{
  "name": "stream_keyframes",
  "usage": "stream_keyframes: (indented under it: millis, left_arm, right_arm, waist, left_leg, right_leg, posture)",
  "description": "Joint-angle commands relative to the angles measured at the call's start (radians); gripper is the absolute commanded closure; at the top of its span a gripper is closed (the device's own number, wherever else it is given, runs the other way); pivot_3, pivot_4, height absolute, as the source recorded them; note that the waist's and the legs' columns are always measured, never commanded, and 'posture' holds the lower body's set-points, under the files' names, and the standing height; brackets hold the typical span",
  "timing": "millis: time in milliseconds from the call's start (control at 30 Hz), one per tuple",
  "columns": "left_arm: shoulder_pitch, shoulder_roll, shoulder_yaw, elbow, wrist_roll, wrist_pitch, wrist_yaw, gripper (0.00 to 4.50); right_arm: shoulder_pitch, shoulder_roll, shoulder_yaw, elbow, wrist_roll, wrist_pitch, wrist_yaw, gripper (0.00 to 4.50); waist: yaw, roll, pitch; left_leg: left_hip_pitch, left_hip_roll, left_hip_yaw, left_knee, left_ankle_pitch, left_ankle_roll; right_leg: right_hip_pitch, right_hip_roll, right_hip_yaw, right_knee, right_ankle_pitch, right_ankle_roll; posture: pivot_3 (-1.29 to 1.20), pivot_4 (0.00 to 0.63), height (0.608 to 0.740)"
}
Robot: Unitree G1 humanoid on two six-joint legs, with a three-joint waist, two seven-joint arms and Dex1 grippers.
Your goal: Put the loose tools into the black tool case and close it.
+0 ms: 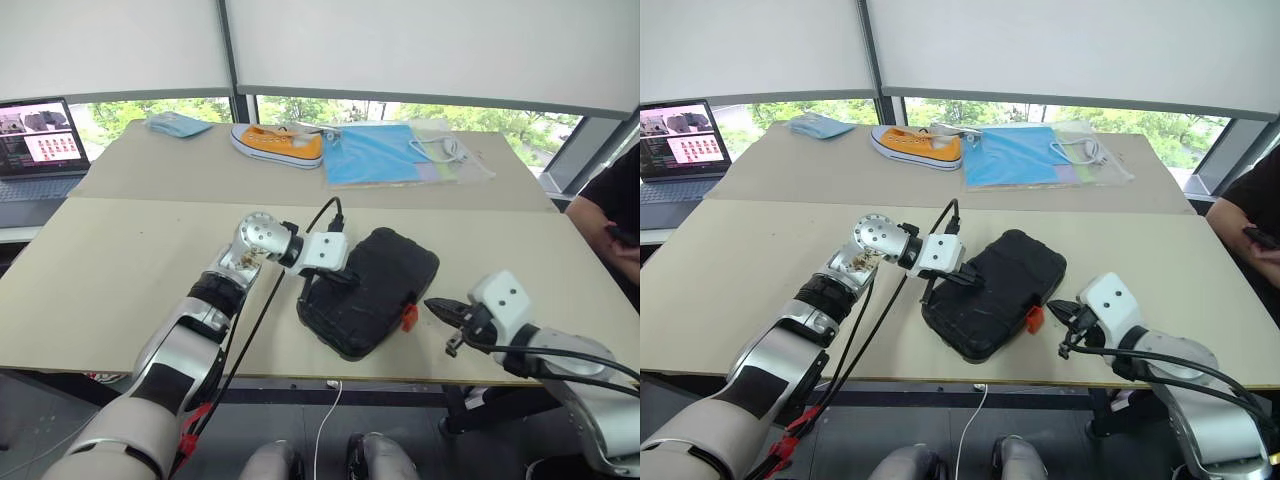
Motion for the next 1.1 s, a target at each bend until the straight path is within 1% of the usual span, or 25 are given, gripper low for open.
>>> stream_keyframes:
  millis: [33, 100, 133, 233, 333, 433, 500, 867, 967, 1100]
  left_arm:
    - [0.018, 0.009, -0.034, 0.050, 0.062, 0.012, -0.004, 4.50]
    - [0.017, 0.009, -0.034, 0.048, 0.061, 0.013, -0.006, 4.50]
    - [0.017, 0.009, -0.034, 0.047, 0.060, 0.014, -0.006, 4.50]
    - [0.014, 0.010, -0.033, 0.047, 0.059, 0.015, -0.006, 4.50]
    - [0.012, 0.011, -0.031, 0.047, 0.058, 0.017, -0.004, 4.50]
    - [0.011, 0.012, -0.030, 0.046, 0.059, 0.017, -0.003, 4.50]
    - [0.010, 0.013, -0.030, 0.045, 0.059, 0.019, -0.002, 4.50]
    - [0.017, 0.003, -0.032, 0.036, 0.057, 0.014, 0.005, 4.50]
    - [0.024, 0.005, -0.047, 0.034, 0.076, -0.022, 0.013, 4.50]
    - [0.026, 0.020, -0.086, 0.061, 0.150, -0.132, 0.056, 4.50]
  right_arm:
    - [0.019, -0.031, 0.034, -0.008, -0.053, -0.042, -0.005, 2.87]
    - [0.018, -0.029, 0.062, 0.020, -0.087, -0.054, -0.022, 2.10]
    - [0.012, -0.022, 0.076, 0.038, -0.098, -0.056, -0.033, 2.10]
    - [-0.005, -0.004, 0.104, 0.073, -0.111, -0.072, -0.038, 2.10]
    - [-0.028, 0.019, 0.111, 0.097, -0.109, -0.084, -0.044, 2.89]
    - [-0.047, 0.025, 0.137, 0.116, -0.116, -0.098, -0.025, 3.90]
    - [-0.060, 0.029, 0.155, 0.130, -0.121, -0.105, -0.019, 4.46]
    - [-0.125, 0.046, 0.197, 0.160, -0.138, -0.101, -0.029, 4.46]
    - [-0.132, 0.068, 0.174, 0.138, -0.119, -0.110, -0.033, 4.46]
    - [-0.153, 0.088, 0.109, 0.086, -0.069, -0.092, -0.028, 4.46]
  waist:
    - [0.000, 0.000, 0.000]
    - [0.000, 0.000, 0.000]
    - [0.000, 0.000, 0.000]
    - [0.000, 0.000, 0.000]
    - [0.000, 0.000, 0.000]
    - [0.001, 0.000, 0.000]
    - [0.001, 0.000, 0.000]
    - [0.001, 0.000, 0.000]
    - [0.000, 0.000, 0.000]
    - [-0.001, 0.000, 0.000]
  left_leg:
    - [0.000, 0.000, 0.000, 0.000, 0.000, 0.000]
    - [0.000, 0.000, 0.000, 0.000, -0.001, 0.002]
    - [0.000, 0.000, 0.000, 0.000, -0.003, 0.005]
    - [0.000, 0.000, 0.000, 0.000, -0.003, 0.005]
    - [0.000, 0.000, 0.000, 0.000, 0.000, 0.000]
    - [0.000, 0.000, 0.000, 0.000, 0.000, 0.000]
    - [0.000, 0.000, 0.000, 0.000, 0.000, 0.000]
    - [-0.001, 0.000, 0.000, 0.000, 0.000, 0.001]
    - [-0.001, 0.000, 0.000, 0.000, 0.000, 0.001]
    - [-0.001, 0.000, 0.000, 0.000, 0.000, 0.000]
  right_leg:
    - [0.000, 0.000, 0.000, 0.000, 0.000, 0.000]
    - [0.000, 0.000, 0.000, 0.000, 0.000, 0.000]
    - [0.000, 0.000, 0.000, 0.000, 0.000, 0.000]
    - [0.000, 0.000, 0.000, 0.000, 0.000, 0.000]
    - [0.000, 0.000, 0.000, 0.000, 0.000, 0.000]
    - [-0.001, 0.000, 0.000, 0.000, 0.000, 0.000]
    - [-0.001, 0.000, 0.000, 0.000, 0.000, 0.000]
    - [-0.001, 0.000, 0.000, -0.001, 0.000, 0.000]
    - [-0.001, 0.000, 0.000, -0.001, 0.000, 0.000]
    - [-0.001, 0.000, 0.000, 0.000, 0.000, 0.000]
  posture:
    - [0.00, 0.150, 0.718]
    - [0.00, 0.150, 0.718]
    - [0.00, 0.150, 0.718]
    - [0.00, 0.150, 0.718]
    - [0.00, 0.150, 0.718]
    - [0.00, 0.150, 0.718]
    - [0.00, 0.150, 0.718]
    - [0.00, 0.150, 0.718]
    - [0.00, 0.150, 0.718]
    - [0.00, 0.150, 0.718]
